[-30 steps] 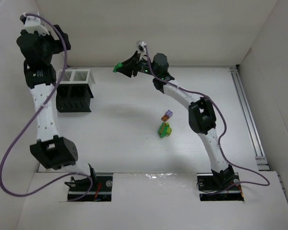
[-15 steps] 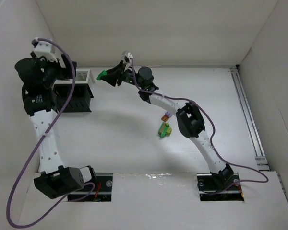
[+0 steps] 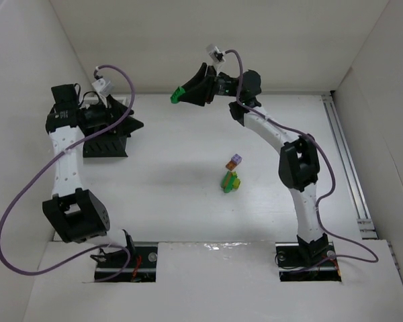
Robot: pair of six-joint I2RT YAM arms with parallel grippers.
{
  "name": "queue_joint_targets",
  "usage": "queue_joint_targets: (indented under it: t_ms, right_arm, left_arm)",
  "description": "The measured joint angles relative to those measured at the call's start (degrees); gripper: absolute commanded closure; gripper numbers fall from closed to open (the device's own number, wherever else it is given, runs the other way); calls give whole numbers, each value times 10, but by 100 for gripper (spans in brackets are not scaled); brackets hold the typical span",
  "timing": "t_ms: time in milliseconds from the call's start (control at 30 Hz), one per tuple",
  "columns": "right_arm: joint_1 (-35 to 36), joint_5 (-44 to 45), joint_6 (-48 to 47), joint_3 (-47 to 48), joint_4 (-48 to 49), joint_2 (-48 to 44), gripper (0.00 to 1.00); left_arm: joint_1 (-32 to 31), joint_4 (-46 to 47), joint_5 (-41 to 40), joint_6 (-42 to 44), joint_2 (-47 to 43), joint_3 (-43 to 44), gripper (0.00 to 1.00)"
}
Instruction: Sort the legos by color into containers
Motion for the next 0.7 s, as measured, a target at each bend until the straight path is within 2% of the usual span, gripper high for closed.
queue_joint_targets:
  t_ms: [100,167,467,700]
  right_arm:
    - [6,-46,17,-19,26,-19,100]
    - [14,-71,23,-23,36,-21,100]
    - [44,-98,21,-28,17,-20,100]
    - [56,-58,-30,-12,-65,-14,100]
  left_arm:
    - [-30,-31,15,43,28,18,24]
    - [-43,-24,18,37,29,15,24]
    - [-72,162,30,-111,-24,-58,24]
    - [-85,202,43,-149,-30,-59,24]
